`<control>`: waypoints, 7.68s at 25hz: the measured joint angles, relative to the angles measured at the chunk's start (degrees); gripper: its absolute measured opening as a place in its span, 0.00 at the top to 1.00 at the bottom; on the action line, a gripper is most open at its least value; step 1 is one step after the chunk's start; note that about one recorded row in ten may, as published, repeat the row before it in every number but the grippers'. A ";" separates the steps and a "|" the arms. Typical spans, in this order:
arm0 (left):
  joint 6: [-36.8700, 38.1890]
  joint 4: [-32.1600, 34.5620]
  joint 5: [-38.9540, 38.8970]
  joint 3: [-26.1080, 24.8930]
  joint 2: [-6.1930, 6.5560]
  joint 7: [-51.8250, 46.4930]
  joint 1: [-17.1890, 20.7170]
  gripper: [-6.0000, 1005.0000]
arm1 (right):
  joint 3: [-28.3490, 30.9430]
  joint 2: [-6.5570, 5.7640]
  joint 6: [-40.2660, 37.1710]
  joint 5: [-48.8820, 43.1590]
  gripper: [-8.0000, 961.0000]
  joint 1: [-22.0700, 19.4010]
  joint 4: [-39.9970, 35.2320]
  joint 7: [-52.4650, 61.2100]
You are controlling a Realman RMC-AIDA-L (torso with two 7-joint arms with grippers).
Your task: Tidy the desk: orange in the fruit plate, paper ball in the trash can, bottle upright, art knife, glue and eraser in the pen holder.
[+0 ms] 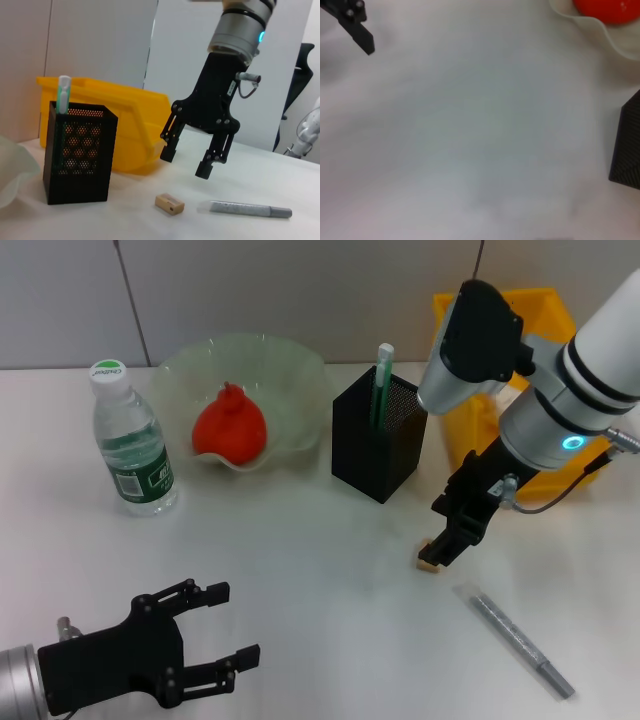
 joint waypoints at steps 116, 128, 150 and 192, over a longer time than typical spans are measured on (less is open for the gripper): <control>-0.36 -0.03 -0.82 -1.14 -0.89 1.75 0.53 0.16 | -0.63 -0.07 16.18 -2.17 0.58 2.75 -5.79 18.58; -0.37 -0.16 -0.82 -1.13 -0.88 1.67 0.45 0.16 | 2.89 -0.13 11.48 10.42 0.21 -1.92 -15.25 18.79; -0.43 -0.16 -0.81 -1.13 -1.02 1.30 0.20 0.16 | -3.65 -0.18 -15.66 -5.21 0.22 -1.20 -9.36 34.52; -1.17 -0.16 -0.81 -1.14 -1.50 1.69 0.27 0.16 | -13.89 0.38 -5.69 -4.51 0.57 -1.18 1.87 34.41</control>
